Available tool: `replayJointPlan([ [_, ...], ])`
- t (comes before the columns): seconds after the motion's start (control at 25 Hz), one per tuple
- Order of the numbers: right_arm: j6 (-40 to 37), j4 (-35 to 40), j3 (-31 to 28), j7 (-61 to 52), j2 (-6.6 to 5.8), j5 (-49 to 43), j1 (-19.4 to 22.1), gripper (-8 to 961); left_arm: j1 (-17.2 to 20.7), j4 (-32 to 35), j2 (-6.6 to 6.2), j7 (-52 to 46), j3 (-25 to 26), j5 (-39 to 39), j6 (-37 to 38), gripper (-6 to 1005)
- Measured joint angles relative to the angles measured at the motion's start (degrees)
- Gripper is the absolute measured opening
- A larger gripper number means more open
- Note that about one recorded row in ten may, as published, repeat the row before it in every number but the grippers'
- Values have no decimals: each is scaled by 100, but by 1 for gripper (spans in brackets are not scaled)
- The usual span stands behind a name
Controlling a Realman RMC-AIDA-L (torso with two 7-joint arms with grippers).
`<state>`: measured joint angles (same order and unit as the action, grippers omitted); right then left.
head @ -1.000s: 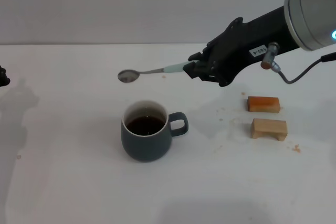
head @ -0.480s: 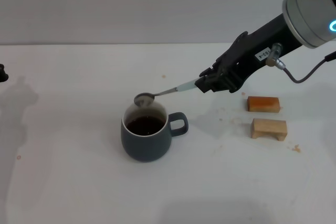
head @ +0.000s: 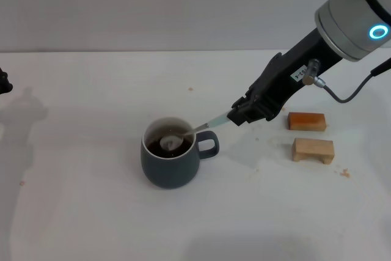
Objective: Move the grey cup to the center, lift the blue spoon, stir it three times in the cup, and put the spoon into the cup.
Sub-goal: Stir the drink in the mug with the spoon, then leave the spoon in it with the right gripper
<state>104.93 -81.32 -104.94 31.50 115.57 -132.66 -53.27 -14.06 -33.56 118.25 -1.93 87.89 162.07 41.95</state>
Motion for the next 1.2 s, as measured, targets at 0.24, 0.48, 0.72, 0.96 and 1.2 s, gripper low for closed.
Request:
replayJointPlan([
  [0.24, 34, 269, 9, 10, -96, -133, -280, 118, -14, -2, 12, 0, 0, 0, 19, -2],
  [0.48, -21, 605, 10, 167, -122, -433, -512, 119, -14, -2, 18, 0, -1, 0, 30, -2],
  [0.72, -229, 1041, 13, 405, -128, -594, -713, 119, -3, -1, 24, -1, -1, 0, 51, -2],
  [0.96, -491, 1104, 215, 582, -85, -728, -822, 119, 18, 8, 34, -19, -1, 0, 156, -2],
  [1.2, -635, 1388, 309, 727, -16, -728, -1032, 118, 0, 84, 34, -32, 0, -6, 221, -2],
])
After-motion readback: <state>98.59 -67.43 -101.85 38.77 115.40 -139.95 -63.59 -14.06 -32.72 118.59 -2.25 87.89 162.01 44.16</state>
